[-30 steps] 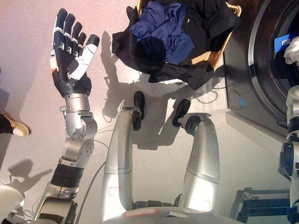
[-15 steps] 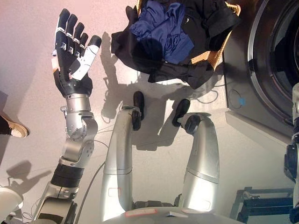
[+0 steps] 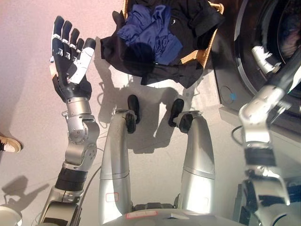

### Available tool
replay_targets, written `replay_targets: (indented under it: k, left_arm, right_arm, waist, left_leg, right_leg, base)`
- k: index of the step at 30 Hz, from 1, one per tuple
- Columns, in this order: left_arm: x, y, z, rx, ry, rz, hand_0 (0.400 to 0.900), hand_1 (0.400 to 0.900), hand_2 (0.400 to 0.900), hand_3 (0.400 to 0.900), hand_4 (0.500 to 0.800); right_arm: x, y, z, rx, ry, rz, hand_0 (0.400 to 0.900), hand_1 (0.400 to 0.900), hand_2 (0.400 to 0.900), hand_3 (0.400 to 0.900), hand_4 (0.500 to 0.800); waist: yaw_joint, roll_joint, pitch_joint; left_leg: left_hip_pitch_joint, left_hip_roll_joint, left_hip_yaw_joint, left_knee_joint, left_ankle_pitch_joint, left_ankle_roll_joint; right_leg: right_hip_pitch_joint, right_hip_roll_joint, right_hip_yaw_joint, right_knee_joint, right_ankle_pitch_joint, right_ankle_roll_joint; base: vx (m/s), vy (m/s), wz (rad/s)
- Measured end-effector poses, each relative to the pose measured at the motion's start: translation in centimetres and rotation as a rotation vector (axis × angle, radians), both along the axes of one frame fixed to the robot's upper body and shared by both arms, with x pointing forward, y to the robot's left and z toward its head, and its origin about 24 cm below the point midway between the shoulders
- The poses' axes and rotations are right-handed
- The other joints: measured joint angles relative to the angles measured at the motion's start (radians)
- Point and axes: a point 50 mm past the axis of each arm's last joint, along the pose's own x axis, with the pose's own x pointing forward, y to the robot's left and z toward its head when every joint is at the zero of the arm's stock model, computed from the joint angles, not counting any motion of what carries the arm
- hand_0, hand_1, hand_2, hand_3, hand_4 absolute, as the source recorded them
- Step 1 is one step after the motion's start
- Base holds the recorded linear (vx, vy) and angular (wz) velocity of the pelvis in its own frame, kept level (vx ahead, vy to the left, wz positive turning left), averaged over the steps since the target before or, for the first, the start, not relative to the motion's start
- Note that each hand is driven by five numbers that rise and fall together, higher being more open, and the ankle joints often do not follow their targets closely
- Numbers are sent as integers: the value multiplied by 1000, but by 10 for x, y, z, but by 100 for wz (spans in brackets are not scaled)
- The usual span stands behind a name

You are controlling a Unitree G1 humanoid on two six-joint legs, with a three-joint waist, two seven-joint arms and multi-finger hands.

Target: Put the clothes in the basket into the washing machine.

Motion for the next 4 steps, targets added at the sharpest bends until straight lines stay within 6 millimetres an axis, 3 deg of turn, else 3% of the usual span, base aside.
replay_targets:
  k: [4]
  left_arm:
    - [-4,6,-9,-12,33,28,900,900,900,900,800]
  right_arm:
    - [-14,14,-19,59,12,98,900,900,900,900,800]
  waist:
    - [-23,0,0]
  left_leg:
    - [0,11,12,1,-7,4]
  right_leg:
    - [-2,16,11,-14,7,11]
  base:
    - [-25,25,-7]
